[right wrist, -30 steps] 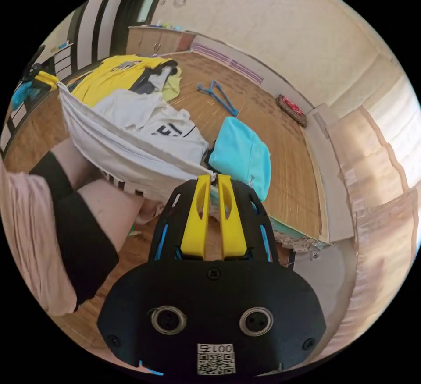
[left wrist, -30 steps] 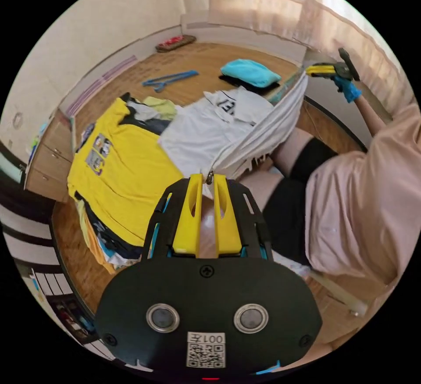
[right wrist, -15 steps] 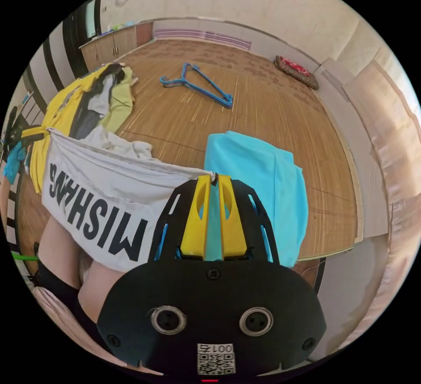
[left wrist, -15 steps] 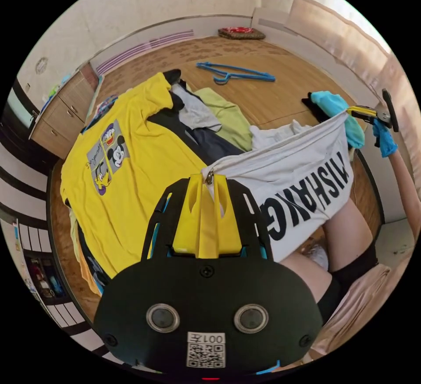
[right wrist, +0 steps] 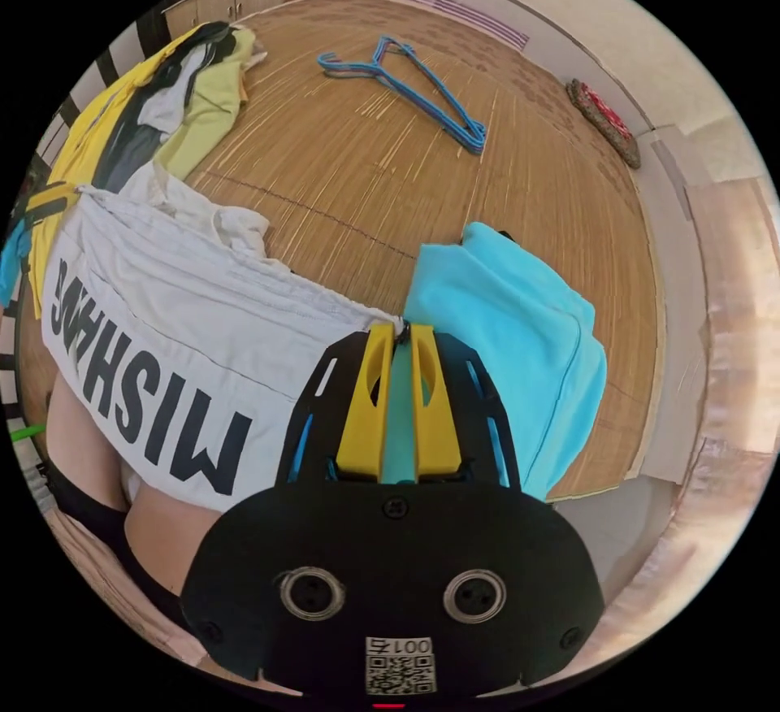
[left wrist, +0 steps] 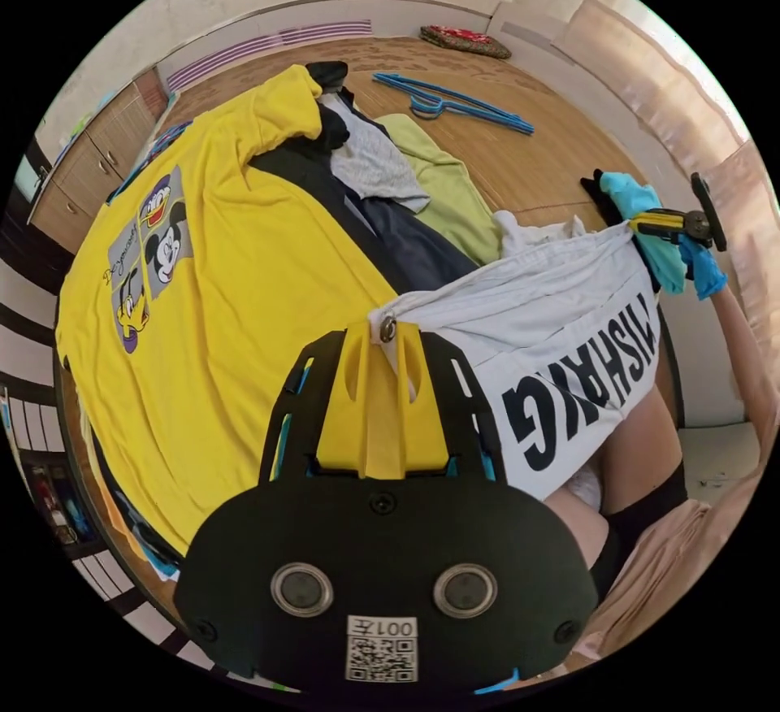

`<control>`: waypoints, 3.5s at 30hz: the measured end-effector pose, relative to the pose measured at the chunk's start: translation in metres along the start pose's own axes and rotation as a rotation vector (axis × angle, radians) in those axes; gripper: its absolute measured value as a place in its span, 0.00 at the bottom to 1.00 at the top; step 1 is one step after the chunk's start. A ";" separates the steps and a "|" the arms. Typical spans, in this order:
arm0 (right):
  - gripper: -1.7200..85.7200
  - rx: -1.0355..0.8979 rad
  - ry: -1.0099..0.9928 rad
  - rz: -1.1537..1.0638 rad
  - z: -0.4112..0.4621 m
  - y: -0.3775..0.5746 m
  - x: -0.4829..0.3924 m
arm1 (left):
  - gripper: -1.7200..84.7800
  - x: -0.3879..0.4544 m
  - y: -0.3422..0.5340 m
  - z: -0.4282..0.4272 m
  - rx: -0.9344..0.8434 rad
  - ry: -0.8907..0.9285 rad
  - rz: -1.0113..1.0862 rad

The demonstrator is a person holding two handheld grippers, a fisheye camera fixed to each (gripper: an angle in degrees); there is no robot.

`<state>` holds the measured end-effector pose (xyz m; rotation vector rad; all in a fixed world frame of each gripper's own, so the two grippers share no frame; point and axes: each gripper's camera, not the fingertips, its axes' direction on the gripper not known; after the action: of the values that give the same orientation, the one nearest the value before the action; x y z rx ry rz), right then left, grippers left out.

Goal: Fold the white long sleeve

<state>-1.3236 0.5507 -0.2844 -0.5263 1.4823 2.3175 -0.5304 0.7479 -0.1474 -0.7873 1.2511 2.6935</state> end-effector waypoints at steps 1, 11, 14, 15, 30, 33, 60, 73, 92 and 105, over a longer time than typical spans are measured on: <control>0.03 -0.005 -0.002 -0.003 -0.003 -0.002 0.001 | 0.04 0.000 -0.001 -0.002 0.001 0.004 0.004; 0.03 0.016 -0.042 -0.045 -0.051 -0.017 0.028 | 0.03 0.009 -0.030 -0.029 0.013 -0.070 0.086; 0.04 0.074 -0.131 -0.080 -0.054 -0.023 0.025 | 0.03 0.020 -0.043 -0.029 0.021 -0.056 0.145; 0.04 0.049 -0.132 -0.098 -0.047 -0.028 0.021 | 0.03 0.025 -0.048 -0.026 0.018 -0.061 0.164; 0.06 -0.011 0.004 0.043 0.041 -0.094 -0.004 | 0.05 0.058 -0.094 0.012 -0.029 -0.210 0.224; 0.04 -0.008 0.058 0.062 0.038 -0.098 0.002 | 0.02 0.057 -0.098 0.013 -0.013 -0.239 0.215; 0.11 -0.069 0.132 -0.271 0.049 -0.086 -0.035 | 0.06 0.077 -0.099 0.022 -0.052 -0.217 0.421; 0.03 -0.097 0.152 -0.370 0.060 -0.076 -0.043 | 0.01 0.073 -0.082 0.006 0.037 -0.243 0.349; 0.02 -0.087 0.053 -0.001 0.040 -0.044 0.032 | 0.01 0.021 -0.057 0.012 -0.010 -0.080 0.178; 0.04 0.176 -0.201 -0.085 -0.046 0.128 0.044 | 0.03 0.009 0.083 -0.036 0.134 0.061 0.067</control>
<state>-1.4161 0.4612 -0.2227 -0.2938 1.5171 2.0821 -0.5453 0.6654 -0.1133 -0.8305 1.4805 2.6204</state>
